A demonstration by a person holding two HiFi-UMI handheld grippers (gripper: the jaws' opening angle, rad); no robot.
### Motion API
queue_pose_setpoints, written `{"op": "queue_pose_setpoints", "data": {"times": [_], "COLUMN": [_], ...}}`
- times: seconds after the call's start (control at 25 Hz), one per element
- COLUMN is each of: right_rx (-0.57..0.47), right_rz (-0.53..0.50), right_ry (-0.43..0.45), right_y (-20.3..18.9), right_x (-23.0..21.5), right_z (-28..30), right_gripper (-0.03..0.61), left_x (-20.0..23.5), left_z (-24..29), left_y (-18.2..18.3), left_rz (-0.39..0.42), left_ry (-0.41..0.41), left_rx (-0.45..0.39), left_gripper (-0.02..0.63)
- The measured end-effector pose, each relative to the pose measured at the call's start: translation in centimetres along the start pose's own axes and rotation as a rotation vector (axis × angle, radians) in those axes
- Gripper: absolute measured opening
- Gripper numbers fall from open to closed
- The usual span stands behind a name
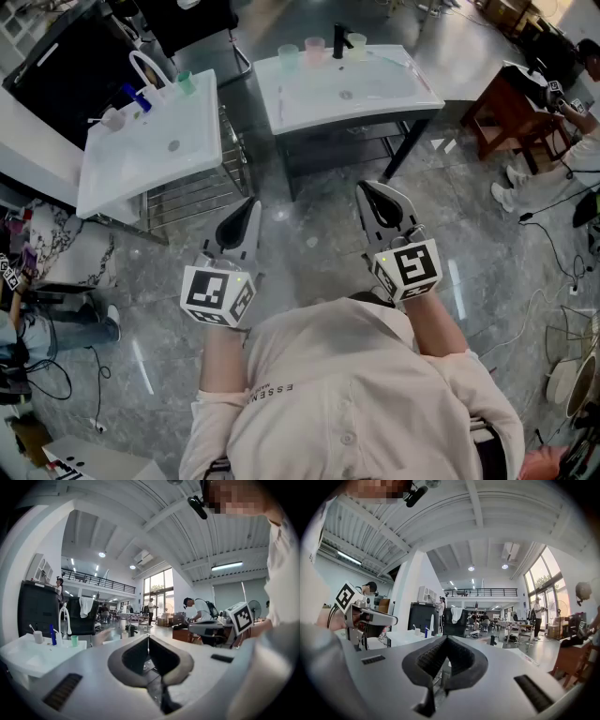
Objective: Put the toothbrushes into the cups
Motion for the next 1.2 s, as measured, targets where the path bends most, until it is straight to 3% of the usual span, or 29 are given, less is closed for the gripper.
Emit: {"op": "queue_pose_setpoints", "data": {"times": [0.76, 0.8, 0.88, 1.2], "right_rx": [0.012, 0.006, -0.002, 0.044], "right_rz": [0.012, 0.013, 0.020, 0.057], "right_ry": [-0.021, -0.023, -0.024, -0.026], "right_y": [-0.2, -0.2, -0.1, -0.4], "right_x": [-1.0, -1.1, -1.2, -2.3], "right_z": [2.2, 2.5, 3.1, 5.7], "right_gripper": [0.014, 0.026, 0.184, 0.195], "left_x": [1.6, 1.8, 2.4, 4.5], "left_z": [1.5, 1.7, 1.8, 2.3], "left_y": [-0.2, -0.4, -0.6, -0.9], "left_rz": [-0.019, -0.024, -0.035, -0.064], "left_ry": [-0.005, -0.004, 0.000, 0.030], "left_rx": [0.003, 0.007, 0.014, 0.033], "left_gripper": [0.003, 0.004, 0.003, 0.003]}}
Point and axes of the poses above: the fingertips, and each gripper's own axes: z forward along the fingers, x to its left, y out of its top, the point moved 4 cm from there along -z, backward along the fingers, and after that the axes turned 2 degrees about y, right-handed, at the moved point
